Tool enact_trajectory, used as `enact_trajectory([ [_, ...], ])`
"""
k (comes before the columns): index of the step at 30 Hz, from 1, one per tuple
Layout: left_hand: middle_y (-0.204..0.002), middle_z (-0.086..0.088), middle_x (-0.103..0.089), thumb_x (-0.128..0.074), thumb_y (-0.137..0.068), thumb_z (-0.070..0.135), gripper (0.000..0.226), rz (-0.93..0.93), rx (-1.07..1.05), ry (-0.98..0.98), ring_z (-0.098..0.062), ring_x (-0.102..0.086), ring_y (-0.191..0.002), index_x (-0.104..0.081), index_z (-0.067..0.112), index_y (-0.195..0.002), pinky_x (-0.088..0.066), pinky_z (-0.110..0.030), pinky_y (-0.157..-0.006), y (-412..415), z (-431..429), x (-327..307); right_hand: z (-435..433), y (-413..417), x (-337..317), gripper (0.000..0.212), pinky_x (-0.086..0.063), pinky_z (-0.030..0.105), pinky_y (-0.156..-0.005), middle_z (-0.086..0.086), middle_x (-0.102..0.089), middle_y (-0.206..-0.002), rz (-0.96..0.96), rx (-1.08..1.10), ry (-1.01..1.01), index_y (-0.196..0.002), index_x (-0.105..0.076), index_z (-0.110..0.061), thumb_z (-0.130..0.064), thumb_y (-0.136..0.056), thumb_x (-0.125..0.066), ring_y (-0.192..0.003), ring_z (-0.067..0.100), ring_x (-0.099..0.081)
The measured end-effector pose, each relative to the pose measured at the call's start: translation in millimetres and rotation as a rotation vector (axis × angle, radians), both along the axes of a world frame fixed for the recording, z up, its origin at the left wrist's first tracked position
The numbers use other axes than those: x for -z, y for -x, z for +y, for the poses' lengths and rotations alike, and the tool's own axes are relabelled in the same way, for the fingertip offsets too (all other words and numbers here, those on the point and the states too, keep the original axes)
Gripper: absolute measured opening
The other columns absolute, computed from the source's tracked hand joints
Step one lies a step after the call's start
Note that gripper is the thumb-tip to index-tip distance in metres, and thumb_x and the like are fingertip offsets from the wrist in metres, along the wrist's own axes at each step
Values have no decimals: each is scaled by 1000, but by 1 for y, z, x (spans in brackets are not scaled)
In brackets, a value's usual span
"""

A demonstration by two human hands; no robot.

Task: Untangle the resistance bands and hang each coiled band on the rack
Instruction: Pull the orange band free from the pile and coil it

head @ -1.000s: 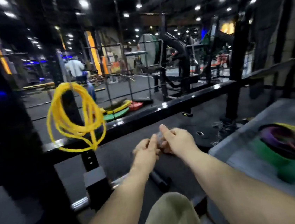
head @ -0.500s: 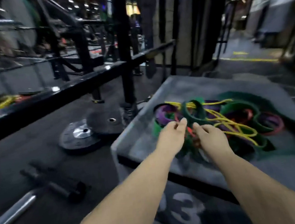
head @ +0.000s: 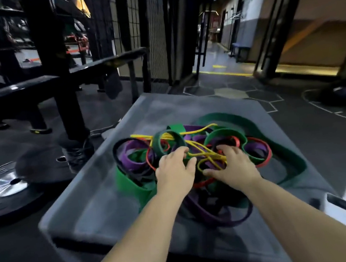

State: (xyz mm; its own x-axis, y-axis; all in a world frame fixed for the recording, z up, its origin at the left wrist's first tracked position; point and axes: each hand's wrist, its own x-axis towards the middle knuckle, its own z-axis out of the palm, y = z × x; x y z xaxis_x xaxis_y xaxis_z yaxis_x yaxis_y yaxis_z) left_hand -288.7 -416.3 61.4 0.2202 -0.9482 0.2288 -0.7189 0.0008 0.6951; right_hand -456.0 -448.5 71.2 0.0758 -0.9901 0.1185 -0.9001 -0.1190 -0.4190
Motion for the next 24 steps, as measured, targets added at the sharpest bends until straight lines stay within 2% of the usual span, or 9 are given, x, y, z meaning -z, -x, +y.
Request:
enact_trajectory([
  [2,-130,12,-56,-45,-97,46,42,-18,-11,-37,-19,-38,-130,-45,33,-137,-37,-45,-100,-3,-6,0,-15,-5,1,107,-33,40,-114,4,-36,-151,30,-46,-179,-150,-30,-26,-65,-63,-80,-140,26,-34],
  [4,-132,12,-54,-44,-98,46,44,-21,-4,-61,-20,-35,-132,-41,33,-141,-36,-45,-102,-4,-10,-1,-26,-8,4,111,-34,44,-112,2,-38,-149,137,-17,-233,-151,-26,-30,-68,-62,-78,-139,27,-34],
  [7,-132,13,-53,-43,-99,46,46,-7,9,-87,-20,-33,-131,-38,33,-143,-35,-43,-102,-5,-13,-2,-33,-9,9,87,-40,46,-103,-3,-51,-133,149,62,-175,-140,-42,-34,-67,-66,-74,-128,23,-45],
  [10,-128,14,-56,-43,-99,45,44,13,10,-86,-20,-35,-126,-42,32,-141,-34,-36,-100,-7,-17,-2,-31,-9,9,53,-37,44,-100,-4,-53,-126,194,58,-56,-127,-57,-33,-57,-80,-66,-126,23,-43],
  [13,-115,12,-63,-44,-99,41,36,79,9,-60,-19,-44,-120,-55,27,-130,-35,-30,-94,-6,-20,-4,-29,-3,5,23,-43,39,-91,-2,-56,-107,57,42,53,-105,-68,-28,-40,-87,-61,-113,28,-53],
  [16,-104,9,-64,-42,-99,44,33,118,28,-104,-18,-56,-107,-61,25,-118,-39,-27,-81,-2,-20,-6,-22,4,-5,17,-44,32,-80,-3,-58,-99,-139,26,86,-99,-70,-25,-38,-91,-63,-98,25,-60],
  [19,-112,5,-66,-35,-99,53,42,127,80,-204,-21,-59,-107,-60,24,-116,-41,-29,-86,6,-21,-7,-7,13,-25,11,-36,26,-64,-7,-60,-77,-354,28,168,-80,-64,-26,-28,-91,-65,-78,18,-56],
  [21,-107,2,-70,-34,-98,57,47,402,105,-232,-21,-63,-93,-63,22,-108,-49,-34,-87,12,-25,-7,10,20,-40,21,-37,20,-55,-10,-57,-62,-512,-3,168,-72,-60,-26,-19,-92,-65,-62,9,-51],
  [24,-95,-2,-73,-33,-97,59,52,1033,148,-393,-14,-63,-67,-61,16,-107,-48,-26,-59,28,-25,-15,44,29,-60,14,-37,18,-50,-5,-55,-61,-748,-75,132,-77,-62,-12,-15,-90,-64,-54,7,-45],
])
